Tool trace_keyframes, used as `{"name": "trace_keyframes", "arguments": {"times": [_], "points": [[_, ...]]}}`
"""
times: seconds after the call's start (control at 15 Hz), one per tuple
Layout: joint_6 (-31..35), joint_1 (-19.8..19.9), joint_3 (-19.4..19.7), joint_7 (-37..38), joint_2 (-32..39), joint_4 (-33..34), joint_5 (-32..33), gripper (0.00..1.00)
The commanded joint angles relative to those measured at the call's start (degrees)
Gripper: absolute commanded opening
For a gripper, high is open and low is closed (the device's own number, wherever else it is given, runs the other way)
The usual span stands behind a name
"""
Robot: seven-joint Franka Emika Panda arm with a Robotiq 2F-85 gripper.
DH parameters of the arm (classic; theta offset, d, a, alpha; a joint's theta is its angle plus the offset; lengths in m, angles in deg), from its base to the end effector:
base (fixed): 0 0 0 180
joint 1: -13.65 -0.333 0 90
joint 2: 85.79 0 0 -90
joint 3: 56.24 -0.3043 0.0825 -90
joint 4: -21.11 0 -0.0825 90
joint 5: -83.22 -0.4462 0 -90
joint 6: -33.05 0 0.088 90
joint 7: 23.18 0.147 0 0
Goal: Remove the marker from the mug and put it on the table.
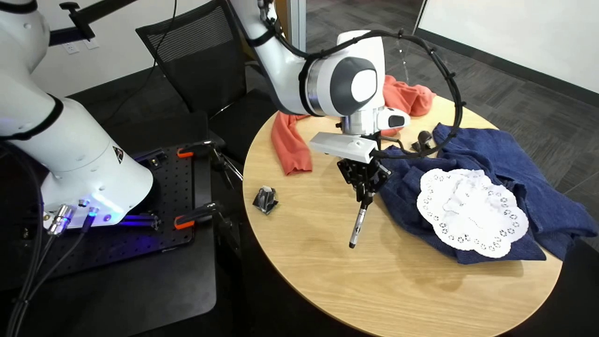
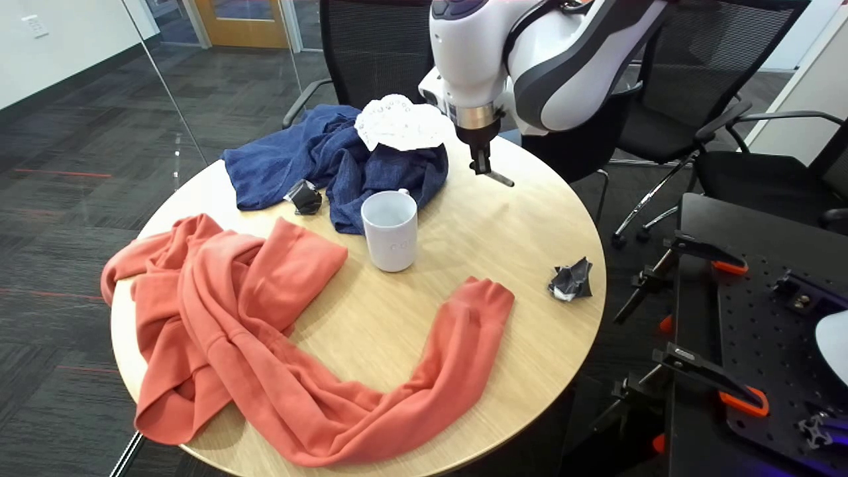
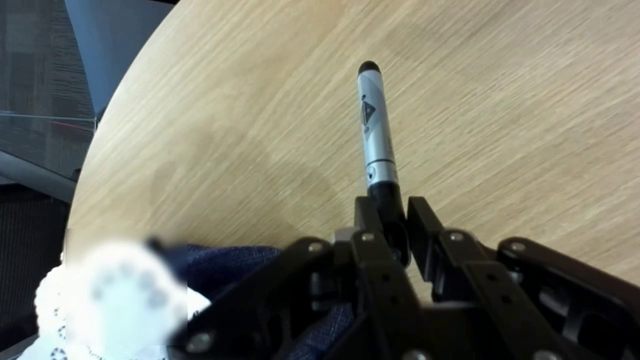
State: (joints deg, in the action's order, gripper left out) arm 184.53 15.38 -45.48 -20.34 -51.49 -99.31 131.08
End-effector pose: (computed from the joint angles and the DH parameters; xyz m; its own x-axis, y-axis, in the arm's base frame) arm 0.5696 -0.1351 0.0229 0.8678 0.4447 -0.2218 0.4969 -0.7688 0.4024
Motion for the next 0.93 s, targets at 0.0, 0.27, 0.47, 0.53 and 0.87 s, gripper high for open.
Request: {"name": "trace_keyframes", "arguments": {"times": [0.0, 0.27, 0.47, 0.53, 0.87], "points": [[0.6, -0.5, 1.1, 1.5, 3.0, 2.4, 0.7, 0.05], [0.5, -0.9, 1.5, 1.8, 4.4, 3.7, 0.8, 0.47], [1.4, -0.9, 1.7, 2.1, 4.4, 3.9, 0.9, 0.69], [2.0, -1.0, 1.9, 2.4, 4.0, 3.7, 1.1, 0.76], [8.8, -1.9, 3.5, 4.4, 0.3, 0.9, 2.7, 1.00]]}}
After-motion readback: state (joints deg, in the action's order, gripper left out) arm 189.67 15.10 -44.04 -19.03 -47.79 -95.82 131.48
